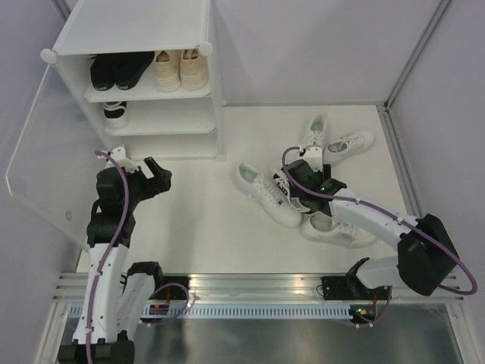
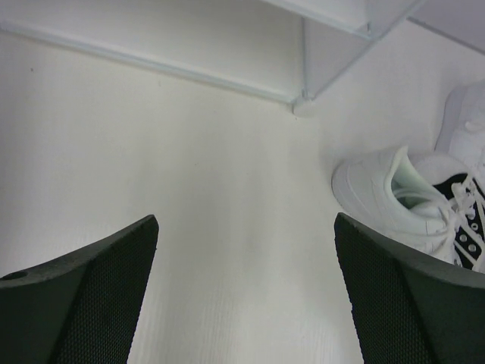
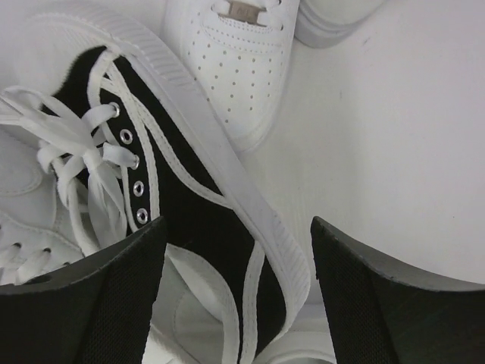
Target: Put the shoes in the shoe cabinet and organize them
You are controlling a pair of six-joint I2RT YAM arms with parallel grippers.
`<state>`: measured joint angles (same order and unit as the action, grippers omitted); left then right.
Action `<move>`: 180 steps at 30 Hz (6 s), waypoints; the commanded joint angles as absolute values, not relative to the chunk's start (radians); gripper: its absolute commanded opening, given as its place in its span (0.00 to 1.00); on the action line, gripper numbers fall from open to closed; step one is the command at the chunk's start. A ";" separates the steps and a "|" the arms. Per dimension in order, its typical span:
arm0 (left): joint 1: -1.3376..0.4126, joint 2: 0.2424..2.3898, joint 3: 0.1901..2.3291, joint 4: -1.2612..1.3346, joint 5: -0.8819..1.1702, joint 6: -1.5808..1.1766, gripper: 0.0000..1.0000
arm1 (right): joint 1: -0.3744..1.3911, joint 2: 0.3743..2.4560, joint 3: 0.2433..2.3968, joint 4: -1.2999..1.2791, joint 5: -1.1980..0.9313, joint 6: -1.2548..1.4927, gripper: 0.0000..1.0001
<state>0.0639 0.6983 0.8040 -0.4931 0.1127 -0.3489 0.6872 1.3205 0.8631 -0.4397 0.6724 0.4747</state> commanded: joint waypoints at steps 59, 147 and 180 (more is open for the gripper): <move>-0.097 0.580 0.680 -0.505 -0.031 -0.325 1.00 | 0.762 1.391 1.313 -0.759 0.436 0.676 0.01; -0.454 1.313 0.859 -0.632 -0.308 -0.839 0.02 | 0.976 1.402 0.764 0.100 0.693 0.387 0.98; 0.127 1.468 1.624 -0.862 -0.124 -0.459 0.02 | 0.973 1.427 0.776 0.084 0.689 0.390 0.98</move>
